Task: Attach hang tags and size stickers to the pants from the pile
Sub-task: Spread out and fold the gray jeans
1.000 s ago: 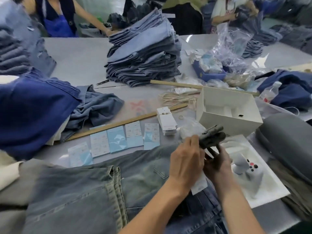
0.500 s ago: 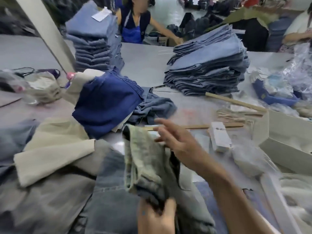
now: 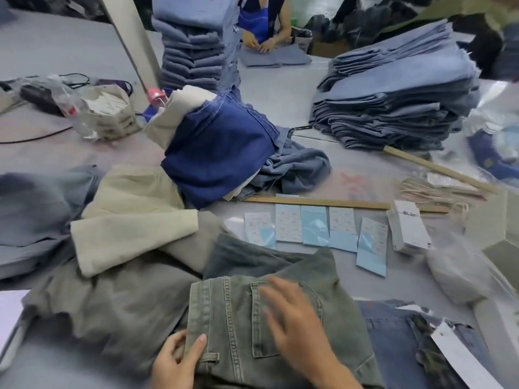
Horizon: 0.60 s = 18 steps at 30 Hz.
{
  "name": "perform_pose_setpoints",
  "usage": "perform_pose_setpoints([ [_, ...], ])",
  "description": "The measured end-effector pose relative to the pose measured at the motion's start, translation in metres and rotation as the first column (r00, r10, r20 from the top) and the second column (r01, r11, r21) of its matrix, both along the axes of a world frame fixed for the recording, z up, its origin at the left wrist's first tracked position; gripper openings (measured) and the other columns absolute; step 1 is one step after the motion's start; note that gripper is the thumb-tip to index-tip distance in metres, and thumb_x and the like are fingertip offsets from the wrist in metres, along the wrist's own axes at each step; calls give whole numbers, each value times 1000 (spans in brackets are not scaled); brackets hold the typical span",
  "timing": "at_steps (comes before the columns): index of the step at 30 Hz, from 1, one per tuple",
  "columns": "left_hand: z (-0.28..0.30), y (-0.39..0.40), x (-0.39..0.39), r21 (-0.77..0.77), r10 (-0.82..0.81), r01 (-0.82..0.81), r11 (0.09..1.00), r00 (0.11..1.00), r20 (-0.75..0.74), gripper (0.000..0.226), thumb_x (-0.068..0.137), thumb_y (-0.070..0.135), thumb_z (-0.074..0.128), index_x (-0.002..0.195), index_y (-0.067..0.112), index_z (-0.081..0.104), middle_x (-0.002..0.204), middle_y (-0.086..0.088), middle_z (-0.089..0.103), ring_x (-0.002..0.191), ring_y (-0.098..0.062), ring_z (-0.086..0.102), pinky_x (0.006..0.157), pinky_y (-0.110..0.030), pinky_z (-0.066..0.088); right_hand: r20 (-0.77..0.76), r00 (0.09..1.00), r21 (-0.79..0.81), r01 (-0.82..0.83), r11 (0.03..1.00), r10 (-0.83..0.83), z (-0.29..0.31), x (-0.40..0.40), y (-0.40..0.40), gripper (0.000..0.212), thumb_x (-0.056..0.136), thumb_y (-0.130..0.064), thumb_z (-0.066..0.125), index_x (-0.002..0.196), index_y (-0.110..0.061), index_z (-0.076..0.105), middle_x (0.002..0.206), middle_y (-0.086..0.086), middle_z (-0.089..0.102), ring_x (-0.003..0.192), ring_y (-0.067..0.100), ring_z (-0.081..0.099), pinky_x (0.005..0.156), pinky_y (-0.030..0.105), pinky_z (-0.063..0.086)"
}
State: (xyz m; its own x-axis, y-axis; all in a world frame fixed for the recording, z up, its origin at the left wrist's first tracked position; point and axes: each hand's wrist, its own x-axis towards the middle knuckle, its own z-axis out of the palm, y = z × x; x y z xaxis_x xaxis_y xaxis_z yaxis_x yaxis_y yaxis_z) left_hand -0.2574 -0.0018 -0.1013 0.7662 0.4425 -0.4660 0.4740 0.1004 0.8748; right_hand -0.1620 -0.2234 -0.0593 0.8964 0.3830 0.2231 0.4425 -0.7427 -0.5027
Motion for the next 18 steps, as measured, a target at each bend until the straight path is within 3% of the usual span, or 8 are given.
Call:
perform_pose_setpoints([
  [2, -11, 11, 13, 117, 46, -40, 992, 998, -47, 29, 73, -4, 87, 87, 14, 69, 76, -5, 76, 58, 2, 65, 59, -1, 45, -66, 938, -48, 338, 940, -340, 9, 23, -29, 50, 91, -21, 71, 139, -15, 58, 141, 7, 57, 132, 25, 49, 114, 41, 38],
  [4, -27, 23, 16, 221, -12, 32, 975, 996, -90, 33, 72, -1, 88, 89, 18, 68, 86, -8, 74, 71, -6, 65, 68, -4, 45, -264, 772, -209, 539, 816, -578, 14, 44, -67, 65, 92, -35, 68, 148, -13, 44, 141, 13, 54, 131, 31, 48, 110, 43, 40],
  [7, -35, 36, 30, 83, -56, 71, 994, 983, -174, 38, 78, 6, 86, 108, 9, 65, 101, -14, 72, 86, -22, 66, 76, -23, 50, -603, 523, -282, 566, 774, -602, 10, 57, -88, 91, 87, -55, 70, 155, -11, 29, 140, 14, 57, 128, 31, 54, 101, 39, 44],
  [10, -31, 43, 54, -51, -159, 152, 987, 965, -209, 44, 70, 42, 84, 99, 10, 75, 87, 1, 79, 85, -12, 73, 68, -16, 54, -654, 437, -386, 509, 769, -617, 2, 76, -98, 81, 82, -60, 74, 140, -7, 51, 135, 12, 61, 123, 29, 58, 94, 34, 44],
  [11, -26, 44, 61, -63, -201, 192, 979, 953, -227, 51, 65, 50, 83, 95, 10, 76, 84, 4, 80, 85, -11, 75, 67, -16, 54, -679, 422, -380, 498, 780, -600, 3, 81, -99, 64, 80, -60, 76, 119, -10, 63, 118, 9, 67, 106, 25, 64, 82, 32, 44],
  [13, -21, 43, 71, -129, -244, 217, 968, 935, -257, 68, 55, 56, 95, 96, 7, 75, 87, 1, 80, 87, -16, 77, 72, -25, 57, -717, 410, -379, 449, 809, -564, 6, 90, -96, 46, 79, -58, 78, 79, -18, 57, 83, 0, 62, 72, 15, 58, 60, 29, 39],
  [15, -25, 40, 74, -167, -262, 225, 960, 934, -245, 85, 39, 55, 96, 102, 4, 73, 93, -6, 80, 89, -22, 77, 81, -36, 59, -699, 466, -388, 390, 835, -543, 9, 93, -90, 42, 84, -53, 75, 78, -20, 49, 81, -4, 57, 70, 10, 52, 55, 27, 35],
  [18, -21, 36, 69, -79, -191, 179, 981, 963, -190, 98, 30, 60, 91, 108, 5, 66, 97, -8, 78, 91, -25, 75, 87, -44, 58, -567, 631, -362, 387, 848, -530, 16, 87, -81, 26, 90, -39, 66, 95, -21, 49, 88, -5, 56, 75, 7, 51, 58, 26, 37],
])
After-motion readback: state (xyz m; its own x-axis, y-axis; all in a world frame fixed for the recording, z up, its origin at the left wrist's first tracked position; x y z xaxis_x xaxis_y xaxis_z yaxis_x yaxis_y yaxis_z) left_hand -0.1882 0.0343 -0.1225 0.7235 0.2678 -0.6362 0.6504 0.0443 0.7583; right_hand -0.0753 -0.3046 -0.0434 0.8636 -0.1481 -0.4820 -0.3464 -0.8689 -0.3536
